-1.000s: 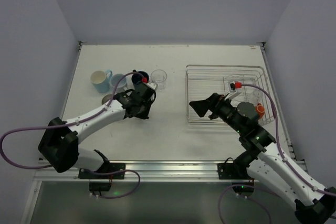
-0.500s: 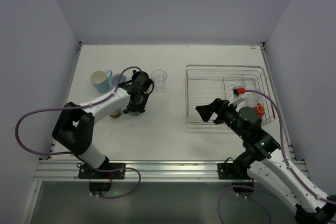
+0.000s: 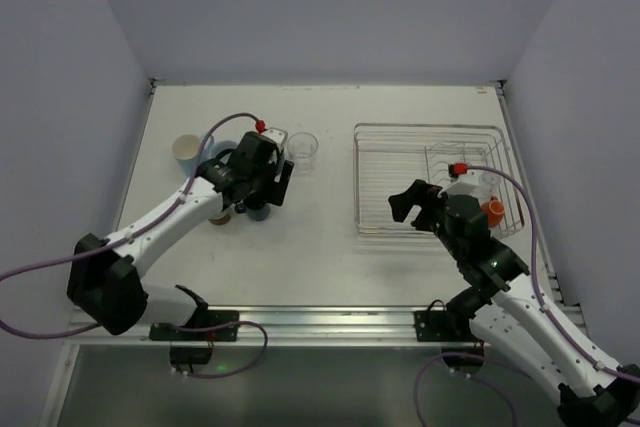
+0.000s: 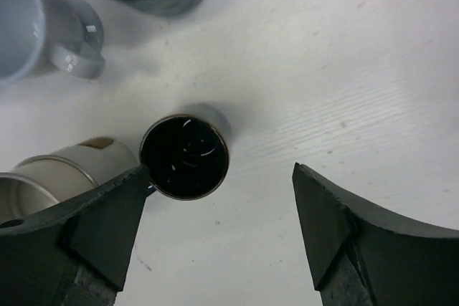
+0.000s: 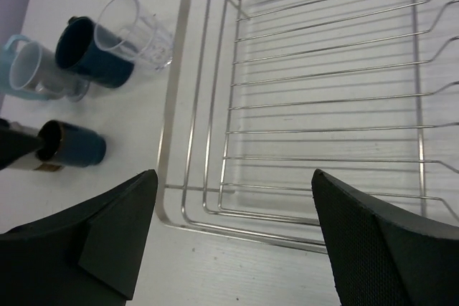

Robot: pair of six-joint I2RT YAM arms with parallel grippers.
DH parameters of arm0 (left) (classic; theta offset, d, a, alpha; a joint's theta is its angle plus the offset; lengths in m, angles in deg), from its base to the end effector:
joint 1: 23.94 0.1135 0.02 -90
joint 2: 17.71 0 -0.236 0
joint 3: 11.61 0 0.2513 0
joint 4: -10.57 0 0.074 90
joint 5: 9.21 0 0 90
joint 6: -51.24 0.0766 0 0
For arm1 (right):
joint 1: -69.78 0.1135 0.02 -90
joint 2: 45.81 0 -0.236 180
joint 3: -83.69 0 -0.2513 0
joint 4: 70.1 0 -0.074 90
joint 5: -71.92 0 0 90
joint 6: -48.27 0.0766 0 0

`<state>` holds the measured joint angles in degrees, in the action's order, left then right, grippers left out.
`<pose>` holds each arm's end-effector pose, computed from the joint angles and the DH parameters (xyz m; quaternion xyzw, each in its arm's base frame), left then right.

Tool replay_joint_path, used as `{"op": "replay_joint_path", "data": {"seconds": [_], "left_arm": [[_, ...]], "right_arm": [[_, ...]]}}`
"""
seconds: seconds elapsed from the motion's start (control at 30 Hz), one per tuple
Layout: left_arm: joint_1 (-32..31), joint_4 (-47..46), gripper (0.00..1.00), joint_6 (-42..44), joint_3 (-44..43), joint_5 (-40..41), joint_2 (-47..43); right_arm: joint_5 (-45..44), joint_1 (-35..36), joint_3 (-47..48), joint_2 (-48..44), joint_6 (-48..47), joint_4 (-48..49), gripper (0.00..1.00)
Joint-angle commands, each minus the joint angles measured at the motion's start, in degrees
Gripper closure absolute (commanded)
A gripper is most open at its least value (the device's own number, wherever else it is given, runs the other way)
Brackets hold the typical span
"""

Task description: Unload the cups from the dish rack

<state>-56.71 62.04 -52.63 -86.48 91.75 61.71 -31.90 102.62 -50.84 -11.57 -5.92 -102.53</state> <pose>0.2690 -0.1559 0.2018 0.1288 0.9436 -0.0313 0.3033 0.1861 0.0984 0.2416 0.0892 0.8171 0.2343 0.5192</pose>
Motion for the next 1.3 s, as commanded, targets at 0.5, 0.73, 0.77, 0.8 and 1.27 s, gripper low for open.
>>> {"op": "replay_joint_path", "data": {"seconds": [0.5, 0.73, 0.77, 0.8, 1.27], "left_arm": [[-2.9, -19.3, 0.06, -0.5, 21.5, -25.9, -48.5], [-2.9, -18.9, 0.0, 0.5, 20.9, -25.5, -52.9], [-2.9, -18.8, 0.0, 0.5, 20.9, -25.7, -53.0], [-3.0, -18.7, 0.0, 0.5, 21.0, -25.8, -53.0], [-5.5, -18.2, 0.0, 0.5, 21.2, -24.1, -53.8]], "right_arm": [[-13.3, -34.0, 11.8, 20.7, -4.0, 1.8, 0.17], [-11.1, -41.7, 18.1, 34.0, -6.3, 2.4, 0.08], [-10.5, -42.2, 18.3, 34.9, -6.3, 2.4, 0.08], [-10.3, -42.6, 18.5, 35.6, -6.3, 2.4, 0.08], [-6.7, -45.1, 28.6, 52.1, -8.3, 1.3, 0.17]]}}
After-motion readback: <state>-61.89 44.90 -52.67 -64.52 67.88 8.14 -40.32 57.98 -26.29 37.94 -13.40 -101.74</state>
